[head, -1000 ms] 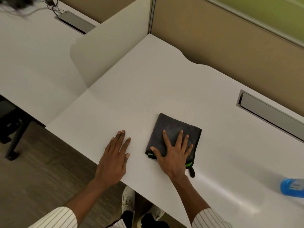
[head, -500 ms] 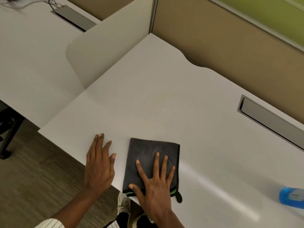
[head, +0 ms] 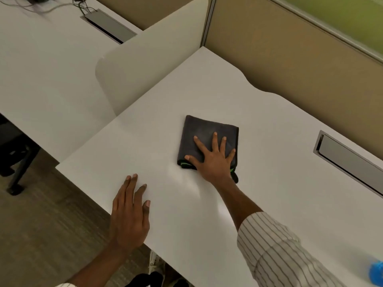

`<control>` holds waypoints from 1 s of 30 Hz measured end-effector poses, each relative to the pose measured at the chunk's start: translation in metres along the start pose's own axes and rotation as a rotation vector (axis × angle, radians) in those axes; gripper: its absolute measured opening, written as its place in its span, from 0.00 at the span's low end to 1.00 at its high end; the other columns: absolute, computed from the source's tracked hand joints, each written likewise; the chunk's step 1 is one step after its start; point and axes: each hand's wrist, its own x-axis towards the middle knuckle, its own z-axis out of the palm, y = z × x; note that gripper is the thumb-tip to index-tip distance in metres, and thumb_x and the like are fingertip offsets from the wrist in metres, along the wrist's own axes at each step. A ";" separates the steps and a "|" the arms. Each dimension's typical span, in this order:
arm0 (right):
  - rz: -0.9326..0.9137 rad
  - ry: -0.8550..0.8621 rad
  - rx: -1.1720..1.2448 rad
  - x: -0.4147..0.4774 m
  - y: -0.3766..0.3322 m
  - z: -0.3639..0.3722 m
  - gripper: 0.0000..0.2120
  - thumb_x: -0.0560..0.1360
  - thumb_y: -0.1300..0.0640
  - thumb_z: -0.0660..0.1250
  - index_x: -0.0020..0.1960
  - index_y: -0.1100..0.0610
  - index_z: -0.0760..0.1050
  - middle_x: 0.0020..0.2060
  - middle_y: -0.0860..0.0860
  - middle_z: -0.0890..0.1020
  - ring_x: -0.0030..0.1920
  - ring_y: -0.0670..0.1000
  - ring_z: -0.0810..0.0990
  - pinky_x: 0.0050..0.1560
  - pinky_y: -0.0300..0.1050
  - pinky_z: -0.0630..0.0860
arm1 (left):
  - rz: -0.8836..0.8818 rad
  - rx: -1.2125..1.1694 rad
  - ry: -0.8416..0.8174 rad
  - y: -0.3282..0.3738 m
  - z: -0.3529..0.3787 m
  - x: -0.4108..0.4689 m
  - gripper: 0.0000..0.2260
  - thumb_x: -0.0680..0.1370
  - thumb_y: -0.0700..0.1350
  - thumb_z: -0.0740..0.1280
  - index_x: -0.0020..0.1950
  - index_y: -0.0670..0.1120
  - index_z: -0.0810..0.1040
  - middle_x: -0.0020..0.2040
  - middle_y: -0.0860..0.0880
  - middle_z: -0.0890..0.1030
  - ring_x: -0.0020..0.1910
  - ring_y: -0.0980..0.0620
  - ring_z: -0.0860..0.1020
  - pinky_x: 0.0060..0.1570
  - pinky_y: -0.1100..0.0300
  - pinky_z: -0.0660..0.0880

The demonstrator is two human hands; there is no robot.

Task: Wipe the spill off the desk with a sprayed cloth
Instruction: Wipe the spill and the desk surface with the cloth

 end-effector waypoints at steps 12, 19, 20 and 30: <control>0.109 0.102 0.002 -0.127 -0.008 0.050 0.36 0.77 0.23 0.47 0.81 0.31 0.42 0.84 0.57 0.40 0.82 0.67 0.34 0.75 0.80 0.41 | 0.016 0.021 -0.003 0.001 -0.001 0.000 0.21 0.84 0.47 0.60 0.75 0.41 0.74 0.84 0.42 0.63 0.84 0.40 0.61 0.74 0.38 0.69; -0.213 0.024 -0.015 -0.067 -0.034 0.036 0.37 0.77 0.22 0.50 0.81 0.31 0.43 0.84 0.55 0.38 0.81 0.66 0.31 0.75 0.79 0.35 | 0.028 0.049 0.019 0.004 -0.001 0.000 0.21 0.84 0.47 0.58 0.75 0.41 0.75 0.83 0.40 0.65 0.83 0.38 0.63 0.72 0.38 0.70; -0.216 0.000 -0.020 -0.050 -0.033 0.029 0.37 0.76 0.22 0.51 0.81 0.30 0.44 0.84 0.54 0.38 0.81 0.65 0.31 0.75 0.79 0.35 | 0.026 0.049 0.020 0.005 -0.001 0.001 0.21 0.84 0.47 0.58 0.74 0.41 0.75 0.83 0.40 0.65 0.83 0.38 0.63 0.72 0.37 0.71; 0.152 -0.055 0.065 0.078 0.059 -0.045 0.39 0.72 0.18 0.49 0.79 0.27 0.46 0.85 0.52 0.41 0.83 0.65 0.36 0.74 0.81 0.40 | 0.033 0.118 0.009 0.002 0.009 -0.001 0.22 0.85 0.49 0.55 0.74 0.40 0.75 0.84 0.39 0.65 0.83 0.36 0.64 0.70 0.36 0.73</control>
